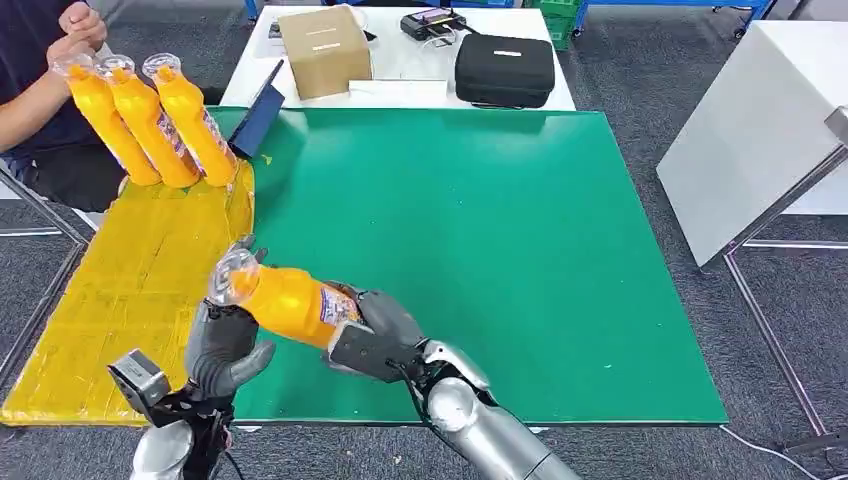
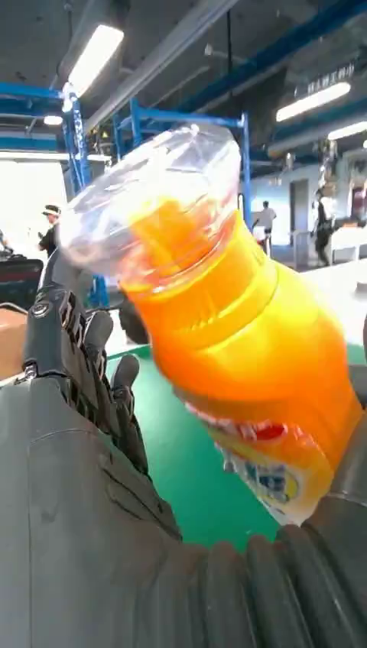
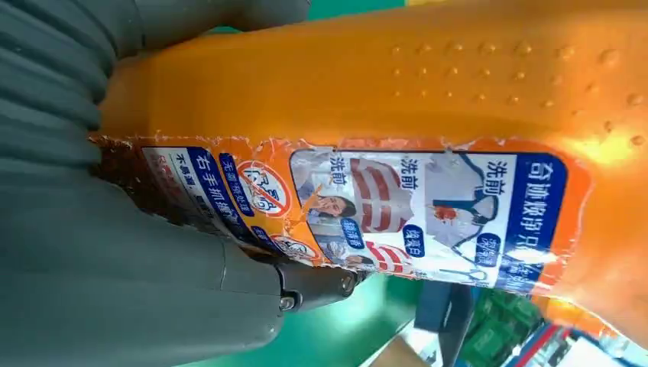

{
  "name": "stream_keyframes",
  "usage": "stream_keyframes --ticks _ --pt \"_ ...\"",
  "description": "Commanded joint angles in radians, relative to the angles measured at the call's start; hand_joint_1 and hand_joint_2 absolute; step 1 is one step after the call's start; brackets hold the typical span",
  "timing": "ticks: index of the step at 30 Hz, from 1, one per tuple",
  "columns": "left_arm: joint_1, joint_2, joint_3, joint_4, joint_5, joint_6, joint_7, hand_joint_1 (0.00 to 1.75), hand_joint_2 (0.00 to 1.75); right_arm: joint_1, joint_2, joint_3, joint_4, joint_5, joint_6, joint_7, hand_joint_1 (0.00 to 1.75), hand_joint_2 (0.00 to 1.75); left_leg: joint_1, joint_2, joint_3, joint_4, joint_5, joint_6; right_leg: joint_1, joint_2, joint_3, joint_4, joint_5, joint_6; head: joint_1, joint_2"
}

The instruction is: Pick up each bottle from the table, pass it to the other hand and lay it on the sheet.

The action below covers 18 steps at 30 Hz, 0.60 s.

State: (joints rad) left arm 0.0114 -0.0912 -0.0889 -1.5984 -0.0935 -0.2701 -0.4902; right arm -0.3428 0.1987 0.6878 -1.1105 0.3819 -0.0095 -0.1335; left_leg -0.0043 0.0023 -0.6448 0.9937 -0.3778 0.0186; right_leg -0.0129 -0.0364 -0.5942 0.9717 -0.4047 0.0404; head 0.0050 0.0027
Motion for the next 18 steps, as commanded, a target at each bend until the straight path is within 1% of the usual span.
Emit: stream_keyframes --ticks 1,2,3,4,5,6,7,9,10,11,12,13,14,15,16,17,18 --pt "-0.028 0.021 -0.04 0.063 -0.028 0.0 0.005 0.0 1.75 -0.054 -0.018 0.071 0.072 0.0 0.002 0.004 1.75 1.75 0.001 0.0 0.004 0.0 -0.002 -0.001 0.001 0.002 0.004 -0.001 -0.002 -0.001 0.0 0.0" --pt "-0.029 0.028 -0.048 0.067 -0.041 -0.003 0.005 0.0 1.75 -0.057 -0.017 0.072 0.075 0.0 0.003 0.003 1.75 1.75 0.0 0.0 0.003 -0.001 -0.001 -0.001 0.0 0.002 0.003 -0.001 -0.001 -0.001 0.0 0.0" --pt "-0.033 0.042 -0.065 0.076 -0.067 -0.005 0.012 0.0 1.75 -0.059 -0.017 0.074 0.076 -0.001 0.004 0.001 1.75 1.75 0.001 0.001 0.005 -0.001 -0.002 -0.002 0.0 0.003 0.005 -0.001 -0.002 -0.001 0.0 0.0" --pt "-0.035 0.049 -0.077 0.086 -0.083 -0.008 0.012 0.0 1.75 -0.062 -0.016 0.077 0.078 -0.001 0.005 0.0 1.75 1.75 0.0 0.0 0.003 -0.001 -0.001 -0.001 0.0 0.002 0.003 -0.001 -0.001 -0.001 0.0 0.0" --pt "-0.038 0.057 -0.092 0.103 -0.096 -0.017 0.015 0.0 1.75 -0.065 -0.015 0.081 0.079 -0.001 0.007 0.0 1.75 1.75 0.001 0.0 0.005 -0.001 -0.002 -0.002 0.001 0.003 0.005 -0.001 -0.002 -0.001 0.0 0.0" --pt "-0.042 0.068 -0.111 0.127 -0.106 -0.029 0.019 0.0 1.75 -0.071 -0.013 0.085 0.082 -0.001 0.008 0.0 1.75 1.75 0.0 0.0 0.003 -0.001 -0.001 -0.001 0.0 0.001 0.003 -0.001 -0.001 -0.001 0.0 0.0" --pt "-0.041 0.071 -0.119 0.141 -0.108 -0.036 0.016 0.0 1.75 -0.075 -0.01 0.087 0.084 -0.002 0.01 0.001 1.75 1.75 0.001 0.0 0.006 -0.001 -0.002 -0.002 0.0 0.003 0.006 -0.001 -0.002 -0.001 0.0 0.0" --pt "-0.04 0.071 -0.121 0.145 -0.108 -0.037 0.014 0.0 1.75 -0.076 -0.009 0.087 0.084 -0.002 0.01 0.001 1.75 1.75 0.0 0.001 0.003 -0.001 -0.001 -0.001 0.0 0.002 0.003 -0.001 -0.001 -0.001 0.0 0.0" --pt "-0.04 0.071 -0.121 0.145 -0.108 -0.037 0.014 0.0 1.75 -0.076 -0.009 0.087 0.084 -0.002 0.01 0.001 1.75 1.75 0.001 0.001 0.006 0.0 -0.002 -0.002 0.001 0.004 0.005 -0.001 -0.002 -0.001 0.0 0.0" --pt "-0.04 0.08 -0.132 0.15 -0.113 -0.048 0.018 0.0 1.75 -0.078 -0.008 0.089 0.085 -0.003 0.01 0.001 1.75 1.75 0.0 0.001 0.004 -0.001 -0.001 -0.001 0.0 0.003 0.004 -0.001 -0.001 -0.001 0.0 0.0" --pt "-0.04 0.089 -0.141 0.161 -0.114 -0.059 0.022 0.0 1.75 -0.083 -0.006 0.093 0.087 -0.003 0.012 0.001 1.75 1.75 0.001 0.001 0.006 0.0 -0.003 -0.002 0.001 0.004 0.007 0.0 -0.003 -0.002 0.0 0.0" --pt "-0.038 0.093 -0.144 0.173 -0.115 -0.063 0.024 0.0 1.75 -0.087 -0.003 0.095 0.087 -0.005 0.014 0.001 1.75 1.75 0.001 0.001 0.005 0.0 -0.002 -0.001 0.0 0.004 0.005 0.0 -0.002 -0.001 0.0 0.0" --pt "-0.042 0.107 -0.159 0.193 -0.125 -0.071 0.027 0.0 1.75 -0.094 0.001 0.101 0.089 -0.009 0.018 0.001 1.75 1.75 0.001 0.002 0.007 0.0 -0.004 -0.002 0.001 0.005 0.006 0.0 -0.003 -0.002 0.0 0.0" --pt "-0.039 0.108 -0.16 0.198 -0.125 -0.071 0.027 0.0 1.75 -0.097 0.004 0.102 0.088 -0.009 0.019 0.001 1.75 1.75 0.0 0.001 0.004 -0.001 -0.002 -0.001 0.0 0.004 0.004 0.0 -0.001 -0.001 0.0 0.0" --pt "-0.04 0.113 -0.168 0.211 -0.134 -0.073 0.024 0.0 1.75 -0.1 0.006 0.108 0.087 -0.008 0.019 0.001 1.75 1.75 0.001 0.002 0.007 0.0 -0.003 -0.002 0.0 0.005 0.006 0.0 -0.002 -0.002 0.0 0.0" --pt "-0.041 0.116 -0.173 0.215 -0.142 -0.068 0.02 0.0 1.75 -0.104 0.007 0.112 0.088 -0.011 0.021 0.001 1.75 1.75 0.0 0.002 0.004 -0.001 -0.002 -0.001 0.0 0.004 0.004 0.0 -0.001 -0.001 0.0 0.0" --pt "-0.041 0.116 -0.173 0.215 -0.142 -0.068 0.02 0.0 1.75 -0.104 0.007 0.112 0.088 -0.011 0.021 0.001 1.75 1.75 0.001 0.002 0.006 0.0 -0.003 -0.002 0.0 0.005 0.006 0.0 -0.002 -0.002 0.0 0.0"
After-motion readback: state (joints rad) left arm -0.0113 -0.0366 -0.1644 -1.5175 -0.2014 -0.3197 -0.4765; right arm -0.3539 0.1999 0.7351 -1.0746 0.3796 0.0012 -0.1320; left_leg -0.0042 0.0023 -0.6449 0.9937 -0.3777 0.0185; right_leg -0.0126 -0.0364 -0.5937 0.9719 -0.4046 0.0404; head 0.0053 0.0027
